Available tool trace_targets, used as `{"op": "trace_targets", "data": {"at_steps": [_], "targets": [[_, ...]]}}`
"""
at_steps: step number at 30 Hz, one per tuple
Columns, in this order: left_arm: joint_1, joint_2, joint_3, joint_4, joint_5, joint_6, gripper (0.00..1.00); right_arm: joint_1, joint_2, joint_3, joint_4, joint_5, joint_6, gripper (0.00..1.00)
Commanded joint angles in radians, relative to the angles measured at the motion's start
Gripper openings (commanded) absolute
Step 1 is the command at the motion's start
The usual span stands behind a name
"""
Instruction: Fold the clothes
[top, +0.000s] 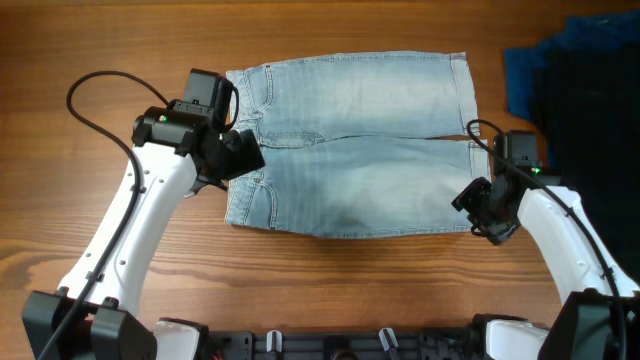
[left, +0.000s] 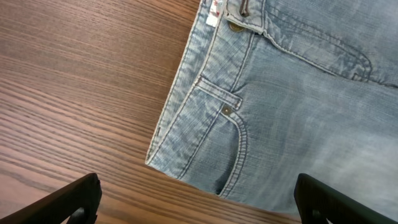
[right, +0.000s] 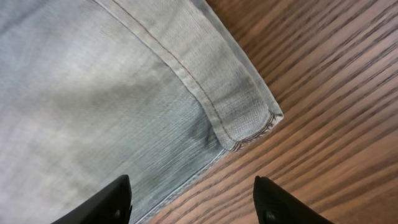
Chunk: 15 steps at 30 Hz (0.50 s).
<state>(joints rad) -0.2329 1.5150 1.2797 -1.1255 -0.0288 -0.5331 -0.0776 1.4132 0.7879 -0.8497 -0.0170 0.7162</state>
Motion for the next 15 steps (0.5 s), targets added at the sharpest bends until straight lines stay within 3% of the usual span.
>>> {"op": "trace_targets", "data": {"at_steps": [1,9,11,15], "targets": [[0.002,0.003,-0.006,0.001,0.001,-0.006,1.0,-0.002,-0.009,-0.037,0.05,0.022,0.048,0.57],[0.002,0.004,-0.006,0.001,0.001,-0.006,1.0,-0.017,0.079,-0.05,0.082,0.095,0.071,0.55],[0.002,0.004,-0.006,0.001,0.001,-0.006,1.0,-0.042,0.126,-0.05,0.114,0.058,0.051,0.48],[0.002,0.004,-0.006,0.0,0.001,-0.006,1.0,-0.08,0.186,-0.05,0.167,0.012,0.017,0.45]]}}
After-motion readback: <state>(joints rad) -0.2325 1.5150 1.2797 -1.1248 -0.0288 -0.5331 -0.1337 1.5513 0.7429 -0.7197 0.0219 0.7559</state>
